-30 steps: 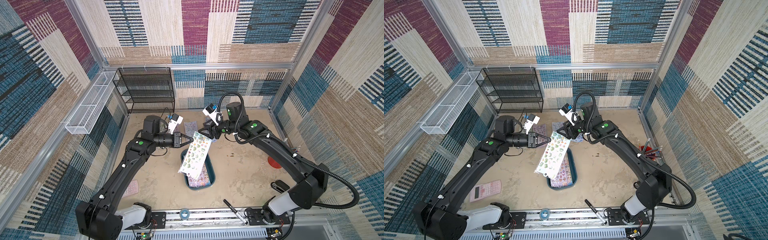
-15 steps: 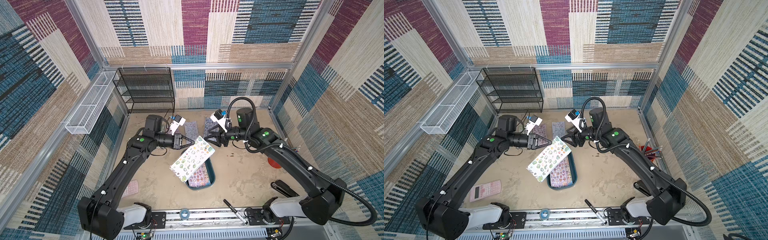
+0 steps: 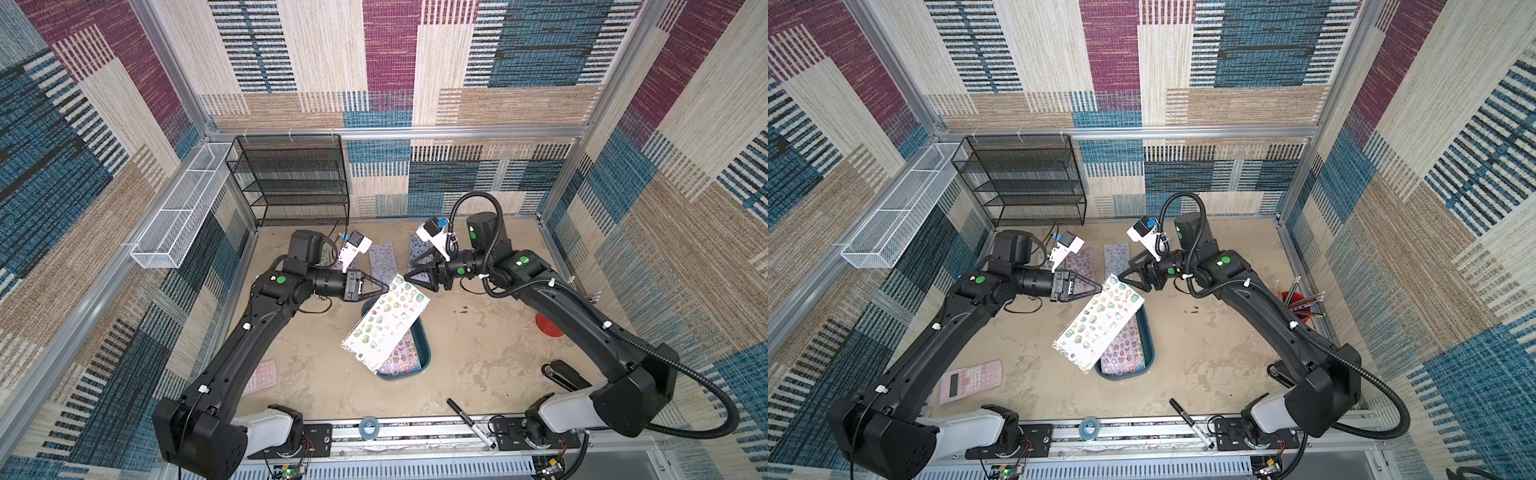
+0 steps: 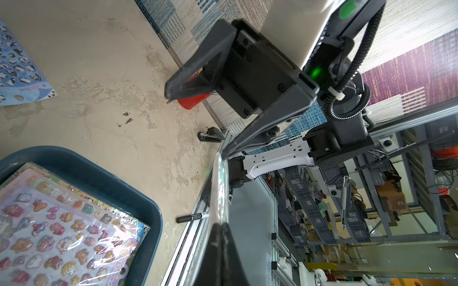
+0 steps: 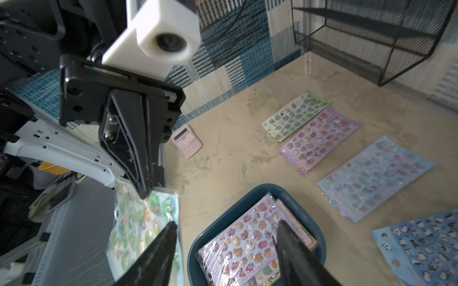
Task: Take the stickers out of the storage box
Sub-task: Pick up the sticker from the storage box.
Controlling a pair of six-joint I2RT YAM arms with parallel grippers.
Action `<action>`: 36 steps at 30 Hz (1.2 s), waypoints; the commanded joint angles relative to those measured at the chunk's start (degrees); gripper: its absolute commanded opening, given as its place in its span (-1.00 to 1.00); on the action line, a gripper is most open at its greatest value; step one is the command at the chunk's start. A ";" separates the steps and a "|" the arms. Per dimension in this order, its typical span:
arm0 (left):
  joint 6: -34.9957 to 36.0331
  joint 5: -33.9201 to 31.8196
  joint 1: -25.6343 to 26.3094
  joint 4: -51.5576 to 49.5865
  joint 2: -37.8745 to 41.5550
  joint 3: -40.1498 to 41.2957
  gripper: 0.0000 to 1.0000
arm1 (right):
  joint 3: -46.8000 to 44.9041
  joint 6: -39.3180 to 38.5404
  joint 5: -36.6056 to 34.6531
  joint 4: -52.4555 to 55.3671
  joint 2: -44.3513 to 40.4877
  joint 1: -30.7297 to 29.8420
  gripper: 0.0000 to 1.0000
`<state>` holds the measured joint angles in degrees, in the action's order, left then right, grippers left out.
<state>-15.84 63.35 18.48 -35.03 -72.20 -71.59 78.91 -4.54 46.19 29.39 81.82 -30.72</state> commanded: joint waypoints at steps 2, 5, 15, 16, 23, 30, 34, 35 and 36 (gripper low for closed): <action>3.27 1.02 -0.02 -2.58 -0.37 -1.09 -1.00 | -2.89 -0.39 9.09 -0.75 -1.06 0.01 0.16; 3.44 1.37 -0.03 -2.66 -1.07 -1.25 -1.00 | -5.01 -0.39 10.00 -1.92 -2.21 -0.04 -0.07; 0.32 -0.21 -0.02 -0.18 -3.38 -2.07 -1.00 | -11.07 4.56 12.61 -9.89 -4.98 0.00 -1.00; -0.50 -0.70 -0.02 0.50 -3.47 -1.98 -1.00 | -11.64 5.22 12.26 -11.16 -5.62 -0.03 -1.00; -5.33 -20.60 -0.76 -1.71 -1.40 -3.91 0.19 | -13.97 11.02 1.58 -18.58 -10.19 0.45 -1.00; -15.92 -34.83 -1.18 4.68 5.33 1.51 0.48 | -19.50 20.43 -12.78 -31.05 -16.67 1.44 -1.00; -25.75 -30.88 -1.22 21.28 9.93 11.32 0.60 | -24.58 26.64 -21.51 -41.83 -21.45 1.46 -1.00; -29.82 -29.17 -1.13 28.30 10.77 14.80 0.62 | -26.88 29.12 -24.65 -45.74 -22.95 1.47 -1.00; -34.00 -28.76 -0.95 34.85 11.19 18.01 0.66 | -29.09 31.58 -27.14 -50.01 -24.10 1.41 -1.00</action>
<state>-36.71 33.01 17.39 -20.01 -62.13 -58.87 52.99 18.50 29.65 -6.24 59.90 -29.26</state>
